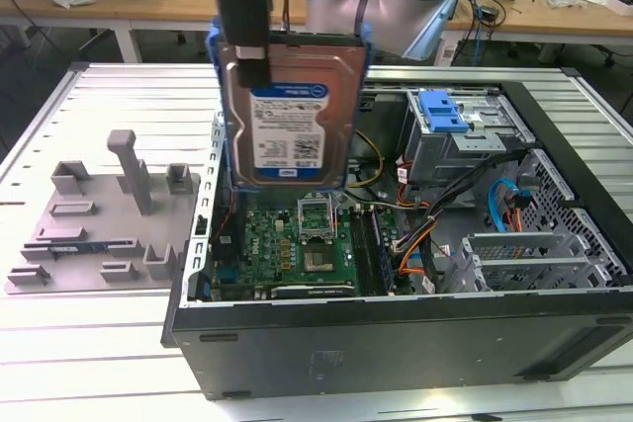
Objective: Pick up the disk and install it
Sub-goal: 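Pick up the disk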
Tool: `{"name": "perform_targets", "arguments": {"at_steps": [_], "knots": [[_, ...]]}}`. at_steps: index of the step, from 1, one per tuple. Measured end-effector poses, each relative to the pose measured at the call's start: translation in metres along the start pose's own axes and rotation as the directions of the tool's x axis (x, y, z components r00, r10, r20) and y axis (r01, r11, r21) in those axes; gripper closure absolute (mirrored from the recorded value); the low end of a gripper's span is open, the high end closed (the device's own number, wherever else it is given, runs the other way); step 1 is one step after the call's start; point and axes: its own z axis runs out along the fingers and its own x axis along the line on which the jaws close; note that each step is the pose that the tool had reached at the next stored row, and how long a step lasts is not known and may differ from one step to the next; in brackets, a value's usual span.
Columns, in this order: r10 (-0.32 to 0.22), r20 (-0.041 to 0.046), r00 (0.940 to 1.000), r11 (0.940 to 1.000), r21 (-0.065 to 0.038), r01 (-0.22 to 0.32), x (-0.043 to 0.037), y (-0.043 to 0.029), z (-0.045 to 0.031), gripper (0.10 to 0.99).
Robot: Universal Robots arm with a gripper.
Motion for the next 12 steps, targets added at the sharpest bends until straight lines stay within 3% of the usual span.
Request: {"name": "perform_targets", "arguments": {"at_steps": [4, 12], "knots": [[0.0, 0.0, 1.0, 1.0, 0.0, 0.0, 0.0123, -0.0264, -0.0002, 0.718], [0.0, 0.0, 1.0, 1.0, 0.0, 0.0, 0.0292, -0.0602, -0.0004, 0.718]]}}
